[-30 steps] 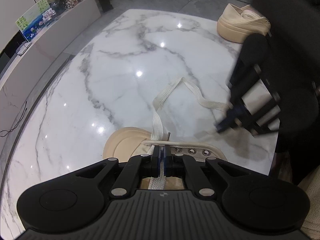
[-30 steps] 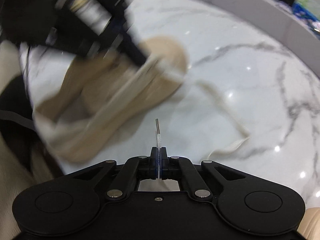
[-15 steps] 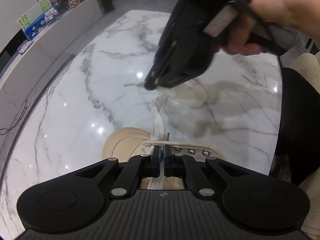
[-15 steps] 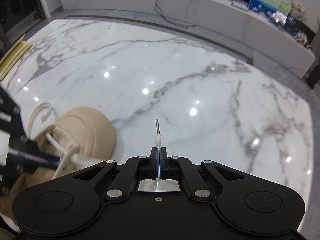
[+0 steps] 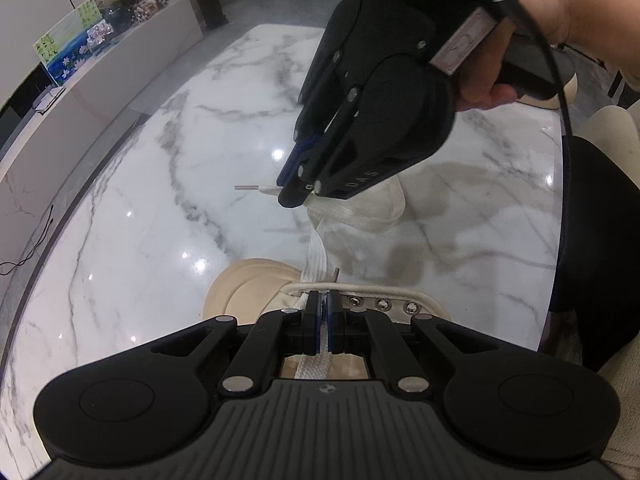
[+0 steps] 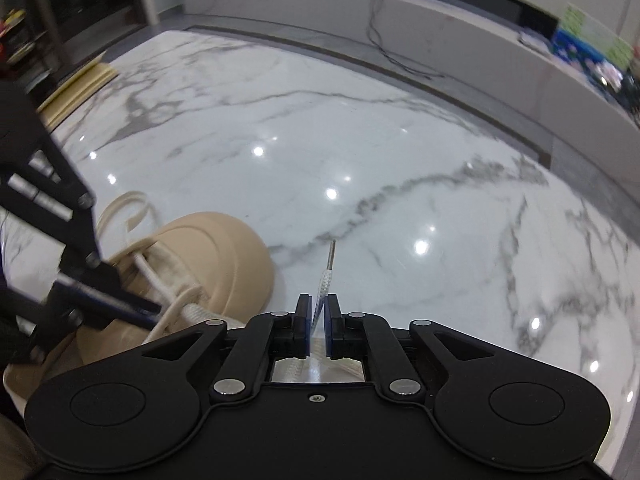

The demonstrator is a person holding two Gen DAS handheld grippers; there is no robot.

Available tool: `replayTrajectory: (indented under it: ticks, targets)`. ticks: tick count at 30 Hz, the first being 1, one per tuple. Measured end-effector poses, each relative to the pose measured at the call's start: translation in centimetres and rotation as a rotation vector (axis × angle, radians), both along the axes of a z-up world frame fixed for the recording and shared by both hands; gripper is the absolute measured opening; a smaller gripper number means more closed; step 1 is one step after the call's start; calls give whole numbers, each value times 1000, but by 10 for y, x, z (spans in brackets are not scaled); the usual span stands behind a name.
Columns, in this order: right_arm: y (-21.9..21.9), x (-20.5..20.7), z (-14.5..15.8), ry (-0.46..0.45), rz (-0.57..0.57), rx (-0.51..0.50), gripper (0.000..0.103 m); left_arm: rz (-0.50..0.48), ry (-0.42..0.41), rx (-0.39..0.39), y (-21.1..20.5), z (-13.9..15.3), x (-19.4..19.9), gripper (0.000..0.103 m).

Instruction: Lace up shoes with both hands

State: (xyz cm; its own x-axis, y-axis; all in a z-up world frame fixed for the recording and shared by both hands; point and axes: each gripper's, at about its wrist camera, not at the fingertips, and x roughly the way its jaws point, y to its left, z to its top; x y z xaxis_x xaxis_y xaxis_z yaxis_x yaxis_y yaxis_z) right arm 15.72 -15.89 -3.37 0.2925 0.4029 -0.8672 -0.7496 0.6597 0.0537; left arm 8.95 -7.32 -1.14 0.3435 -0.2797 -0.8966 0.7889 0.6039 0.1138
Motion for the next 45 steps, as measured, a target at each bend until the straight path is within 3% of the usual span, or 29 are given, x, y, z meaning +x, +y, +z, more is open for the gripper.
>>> replayTrajectory:
  ticks: [7, 18, 28, 45]
  targets:
    - [1, -3, 4, 3, 22, 8, 16, -2, -3, 5, -2, 2, 0, 2]
    - [13, -49, 28, -76, 395, 2, 15, -3, -8, 1, -2, 4, 0, 2]
    - [27, -78, 24, -204, 667, -104, 15, -18, -9, -5, 2, 3, 3, 1]
    - [40, -81, -2, -261, 764, -147, 4, -17, -1, -23, 6, 4, 7, 1]
